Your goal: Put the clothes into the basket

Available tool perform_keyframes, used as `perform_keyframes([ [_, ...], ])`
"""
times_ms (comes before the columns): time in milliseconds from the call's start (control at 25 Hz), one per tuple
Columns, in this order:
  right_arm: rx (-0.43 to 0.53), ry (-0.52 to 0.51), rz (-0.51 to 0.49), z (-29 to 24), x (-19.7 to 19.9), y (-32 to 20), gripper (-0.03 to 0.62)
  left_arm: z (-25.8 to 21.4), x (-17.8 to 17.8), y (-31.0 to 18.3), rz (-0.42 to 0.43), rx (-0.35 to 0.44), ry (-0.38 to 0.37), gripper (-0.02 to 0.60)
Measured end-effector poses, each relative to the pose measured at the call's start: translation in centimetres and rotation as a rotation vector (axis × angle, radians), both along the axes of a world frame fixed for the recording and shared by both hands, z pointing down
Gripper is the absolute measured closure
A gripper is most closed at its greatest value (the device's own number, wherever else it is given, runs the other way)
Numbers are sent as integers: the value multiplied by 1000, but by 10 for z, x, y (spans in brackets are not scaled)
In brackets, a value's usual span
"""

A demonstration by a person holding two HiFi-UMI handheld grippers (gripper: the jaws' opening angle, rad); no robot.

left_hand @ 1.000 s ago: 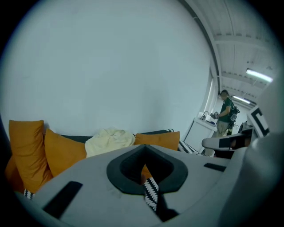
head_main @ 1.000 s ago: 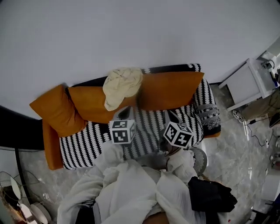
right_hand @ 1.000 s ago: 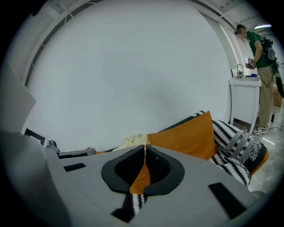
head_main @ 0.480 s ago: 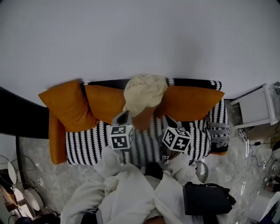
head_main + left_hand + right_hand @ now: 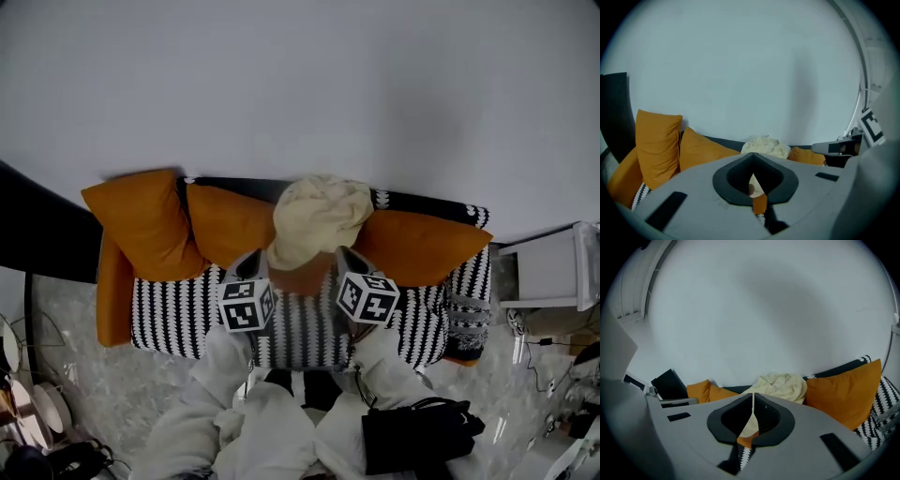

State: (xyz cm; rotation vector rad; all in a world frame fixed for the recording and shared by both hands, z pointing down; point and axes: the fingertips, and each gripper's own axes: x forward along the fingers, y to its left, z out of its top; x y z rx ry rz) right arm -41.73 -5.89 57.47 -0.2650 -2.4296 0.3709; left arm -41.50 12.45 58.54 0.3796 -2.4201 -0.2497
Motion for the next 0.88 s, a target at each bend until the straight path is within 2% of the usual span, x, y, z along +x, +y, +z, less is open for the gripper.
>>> perform_keyframes([
  [240, -69, 10, -42, 23, -50, 11, 563, 12, -35, -17, 22, -12, -12, 581],
  [520, -54, 34, -100, 61, -101, 17, 563, 41, -72, -32, 38, -21, -11, 581],
  [680, -37, 40, -133, 83, -124, 21, 563, 62, -93, -28, 9, -25, -13, 581],
  [880, -8, 45, -179, 106, -148, 26, 562, 86, -107, -19, -57, 6, -1, 581],
])
